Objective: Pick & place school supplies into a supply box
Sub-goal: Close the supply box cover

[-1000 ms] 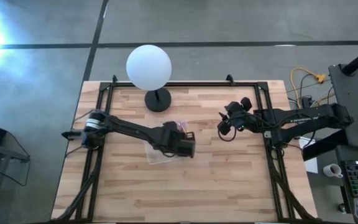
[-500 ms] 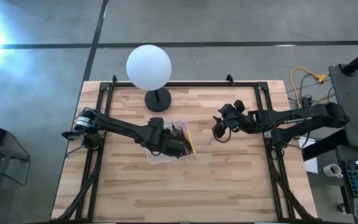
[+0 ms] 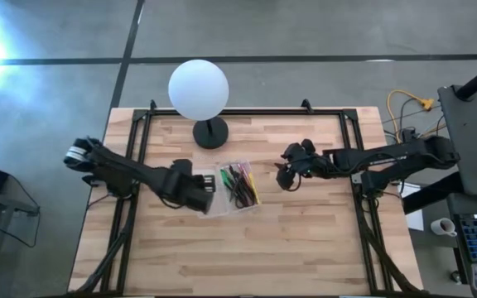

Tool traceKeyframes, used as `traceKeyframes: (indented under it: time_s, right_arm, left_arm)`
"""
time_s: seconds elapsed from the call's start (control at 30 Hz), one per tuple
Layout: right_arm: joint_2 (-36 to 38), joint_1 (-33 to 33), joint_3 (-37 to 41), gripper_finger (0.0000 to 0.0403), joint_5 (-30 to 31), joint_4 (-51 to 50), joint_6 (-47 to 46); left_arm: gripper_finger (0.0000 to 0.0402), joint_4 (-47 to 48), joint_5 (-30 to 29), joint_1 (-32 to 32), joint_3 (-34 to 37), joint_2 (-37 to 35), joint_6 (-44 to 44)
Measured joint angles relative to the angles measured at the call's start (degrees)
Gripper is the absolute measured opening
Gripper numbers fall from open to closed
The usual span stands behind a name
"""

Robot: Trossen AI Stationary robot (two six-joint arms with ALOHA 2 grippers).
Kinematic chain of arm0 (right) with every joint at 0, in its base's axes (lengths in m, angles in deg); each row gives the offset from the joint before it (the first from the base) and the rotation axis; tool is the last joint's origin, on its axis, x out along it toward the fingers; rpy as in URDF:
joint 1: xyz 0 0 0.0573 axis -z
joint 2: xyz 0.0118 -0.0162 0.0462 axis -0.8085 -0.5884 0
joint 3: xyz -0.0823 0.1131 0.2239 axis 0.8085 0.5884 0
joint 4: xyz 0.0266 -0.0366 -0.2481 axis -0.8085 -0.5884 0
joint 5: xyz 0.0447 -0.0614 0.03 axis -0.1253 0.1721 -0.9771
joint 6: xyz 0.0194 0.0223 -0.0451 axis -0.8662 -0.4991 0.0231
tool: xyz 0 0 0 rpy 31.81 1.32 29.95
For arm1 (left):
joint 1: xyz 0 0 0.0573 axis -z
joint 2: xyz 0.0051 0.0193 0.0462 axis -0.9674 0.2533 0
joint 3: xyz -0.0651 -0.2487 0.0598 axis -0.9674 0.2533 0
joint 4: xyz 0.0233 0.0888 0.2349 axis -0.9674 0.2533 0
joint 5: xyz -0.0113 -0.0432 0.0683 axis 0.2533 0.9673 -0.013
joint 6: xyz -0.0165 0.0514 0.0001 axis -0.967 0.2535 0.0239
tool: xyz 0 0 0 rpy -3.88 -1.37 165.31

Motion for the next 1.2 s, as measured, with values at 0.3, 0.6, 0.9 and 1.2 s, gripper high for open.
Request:
traceKeyframes:
  time_s: [0.3, 0.6, 0.9, 1.2]
  right_arm:
    - [-3.79, 0.09, -0.3, 0.0178, -8.52, 4.27, -4.74]
    - [-8.96, 1.36, -1.94, 0.0178, -13.5, 4.17, -10.34]
    - [-14.26, 4.54, -4.97, 0.0178, -19.8, 3.99, -13.56]
    - [-14.71, 8.51, -4.33, 0.0174, -23.19, 3.51, -13.83]
  left_arm:
    - [0.013, -8.16, 7.43, 1.58, 13.92, -8.93, -1.59]
    - [0.013, -11.23, 7.61, 4.15, 19.44, -10.85, -6.12]
    - [0.013, -20.13, 8.64, 4.13, 25.25, -10.61, -7.05]
    - [0.013, -21.22, 11.85, 4.13, 29.03, -10.68, -8.87]
